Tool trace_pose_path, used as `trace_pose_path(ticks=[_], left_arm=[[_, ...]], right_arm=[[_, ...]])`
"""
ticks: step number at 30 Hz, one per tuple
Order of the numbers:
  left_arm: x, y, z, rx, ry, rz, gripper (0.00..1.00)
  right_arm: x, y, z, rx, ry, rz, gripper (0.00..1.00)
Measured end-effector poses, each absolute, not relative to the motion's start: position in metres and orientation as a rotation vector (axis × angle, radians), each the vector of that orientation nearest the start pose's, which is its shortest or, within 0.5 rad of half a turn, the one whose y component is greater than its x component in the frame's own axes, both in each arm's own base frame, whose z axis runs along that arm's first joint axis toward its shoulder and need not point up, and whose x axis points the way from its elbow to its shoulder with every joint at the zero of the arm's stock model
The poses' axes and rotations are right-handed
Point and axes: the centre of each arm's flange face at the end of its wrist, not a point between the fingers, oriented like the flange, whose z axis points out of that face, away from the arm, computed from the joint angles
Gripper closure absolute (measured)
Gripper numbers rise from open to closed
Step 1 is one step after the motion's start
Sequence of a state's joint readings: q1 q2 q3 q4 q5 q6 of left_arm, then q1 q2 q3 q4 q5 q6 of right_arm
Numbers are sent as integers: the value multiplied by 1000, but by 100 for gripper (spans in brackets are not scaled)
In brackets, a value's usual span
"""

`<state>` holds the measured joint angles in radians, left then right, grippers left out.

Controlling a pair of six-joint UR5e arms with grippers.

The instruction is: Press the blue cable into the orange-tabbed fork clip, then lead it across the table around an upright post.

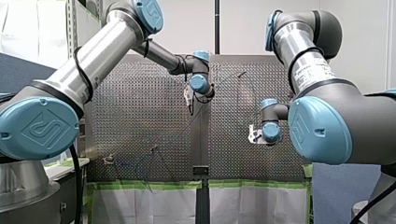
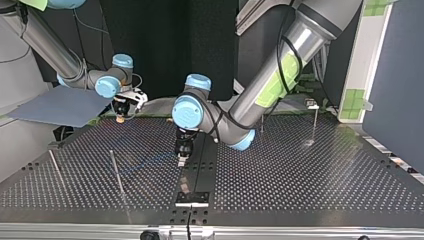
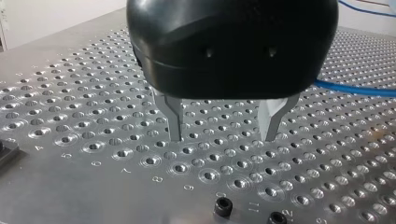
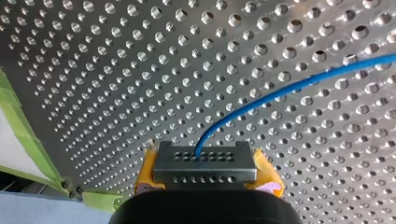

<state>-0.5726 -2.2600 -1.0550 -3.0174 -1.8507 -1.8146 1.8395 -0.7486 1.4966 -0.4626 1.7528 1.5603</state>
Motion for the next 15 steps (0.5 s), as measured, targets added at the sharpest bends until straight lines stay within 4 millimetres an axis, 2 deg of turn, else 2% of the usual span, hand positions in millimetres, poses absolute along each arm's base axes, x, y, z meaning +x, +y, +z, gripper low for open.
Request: trace_pose_path(ticks=[5, 15], left_arm=[[571, -494, 319, 50, 1632, -402, 20], [572, -492, 319, 47, 1632, -399, 20]], right_arm=[[284, -610, 43, 1513, -1327, 1065, 100], [277, -606, -11, 1524, -1363, 1040, 100]])
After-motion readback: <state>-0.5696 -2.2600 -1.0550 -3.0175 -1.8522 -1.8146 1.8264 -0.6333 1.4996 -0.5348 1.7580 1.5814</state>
